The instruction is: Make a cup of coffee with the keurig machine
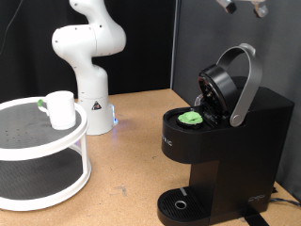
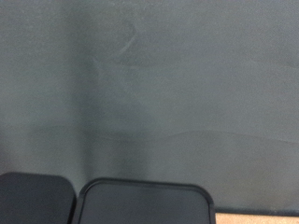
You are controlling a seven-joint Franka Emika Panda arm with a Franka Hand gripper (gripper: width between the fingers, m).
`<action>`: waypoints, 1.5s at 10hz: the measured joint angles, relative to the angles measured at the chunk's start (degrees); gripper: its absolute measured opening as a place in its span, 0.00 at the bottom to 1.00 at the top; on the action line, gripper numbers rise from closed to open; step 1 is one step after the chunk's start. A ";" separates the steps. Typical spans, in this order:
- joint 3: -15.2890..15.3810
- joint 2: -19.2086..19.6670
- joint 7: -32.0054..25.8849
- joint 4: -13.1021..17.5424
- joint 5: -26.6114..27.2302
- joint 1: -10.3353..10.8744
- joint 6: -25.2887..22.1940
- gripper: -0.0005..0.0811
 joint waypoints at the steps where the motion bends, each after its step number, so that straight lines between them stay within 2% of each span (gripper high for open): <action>1: 0.83 0.57 0.08 0.08 0.14 0.15 0.88 0.99; 6: 3.97 4.14 0.51 0.54 -0.50 0.36 2.81 0.99; 8: 4.92 5.08 0.51 0.54 -1.24 0.37 3.81 0.69; 9: 5.43 5.32 0.50 0.53 -2.03 0.37 4.81 0.69; 10: 5.94 5.48 0.51 0.53 -3.41 0.38 5.67 0.47; 11: 6.36 5.52 0.50 0.47 -4.92 0.38 6.54 0.47; 12: 6.72 5.52 0.51 0.33 -6.23 0.38 7.26 0.30; 13: 6.93 5.52 0.51 0.21 -7.31 0.38 7.52 0.30; 14: 6.96 5.52 0.51 0.14 -8.44 0.38 7.62 0.08; 15: 6.95 5.52 0.51 0.07 -9.18 0.34 7.63 0.03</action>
